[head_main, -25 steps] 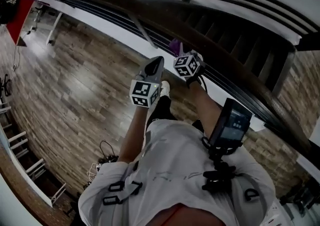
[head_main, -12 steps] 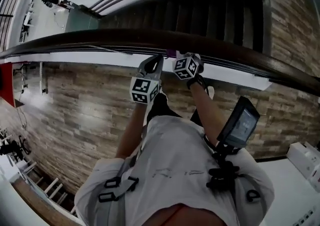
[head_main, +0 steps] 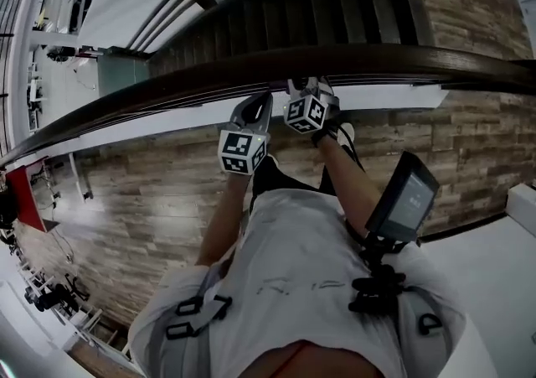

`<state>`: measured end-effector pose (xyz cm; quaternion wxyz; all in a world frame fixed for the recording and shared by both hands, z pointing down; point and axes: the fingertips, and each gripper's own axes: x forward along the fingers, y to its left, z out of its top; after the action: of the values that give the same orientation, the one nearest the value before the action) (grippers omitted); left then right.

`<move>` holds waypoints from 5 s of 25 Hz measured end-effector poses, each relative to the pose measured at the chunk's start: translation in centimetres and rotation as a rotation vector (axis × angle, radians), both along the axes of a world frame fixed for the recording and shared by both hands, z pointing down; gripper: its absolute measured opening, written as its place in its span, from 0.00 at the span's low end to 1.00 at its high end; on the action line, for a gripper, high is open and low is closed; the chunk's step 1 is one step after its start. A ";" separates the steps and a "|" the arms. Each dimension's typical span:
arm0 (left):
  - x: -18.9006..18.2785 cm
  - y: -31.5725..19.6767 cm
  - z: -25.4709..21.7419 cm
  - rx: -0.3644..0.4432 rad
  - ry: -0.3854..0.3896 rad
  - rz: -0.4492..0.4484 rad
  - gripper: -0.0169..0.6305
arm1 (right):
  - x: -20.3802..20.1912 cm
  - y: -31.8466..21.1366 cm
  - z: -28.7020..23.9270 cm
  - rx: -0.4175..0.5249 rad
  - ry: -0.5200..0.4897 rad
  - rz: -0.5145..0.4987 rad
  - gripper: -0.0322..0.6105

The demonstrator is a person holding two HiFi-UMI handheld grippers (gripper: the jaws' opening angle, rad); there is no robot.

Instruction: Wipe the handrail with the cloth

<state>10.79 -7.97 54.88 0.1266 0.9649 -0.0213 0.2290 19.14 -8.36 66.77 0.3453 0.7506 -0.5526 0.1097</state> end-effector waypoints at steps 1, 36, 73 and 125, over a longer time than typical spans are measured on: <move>0.4 0.5 0.2 -0.002 -0.005 0.008 0.03 | 1.2 1.2 -0.1 -0.002 0.006 0.026 0.12; 28.4 35.5 -1.1 -0.073 0.133 0.582 0.03 | 43.8 49.9 -2.6 -0.020 0.124 0.838 0.11; -26.6 -16.5 3.2 0.003 0.027 -0.714 0.03 | -26.6 -14.1 -5.7 0.292 -0.311 -0.613 0.13; -11.9 -4.5 12.3 -0.083 -0.110 -0.165 0.03 | -9.3 -1.9 19.2 -0.190 -0.386 0.172 0.13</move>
<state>-1.08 -12.52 67.15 0.1836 0.9398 -0.0981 0.2710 9.82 -10.29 86.00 0.2916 0.7241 -0.5297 0.3318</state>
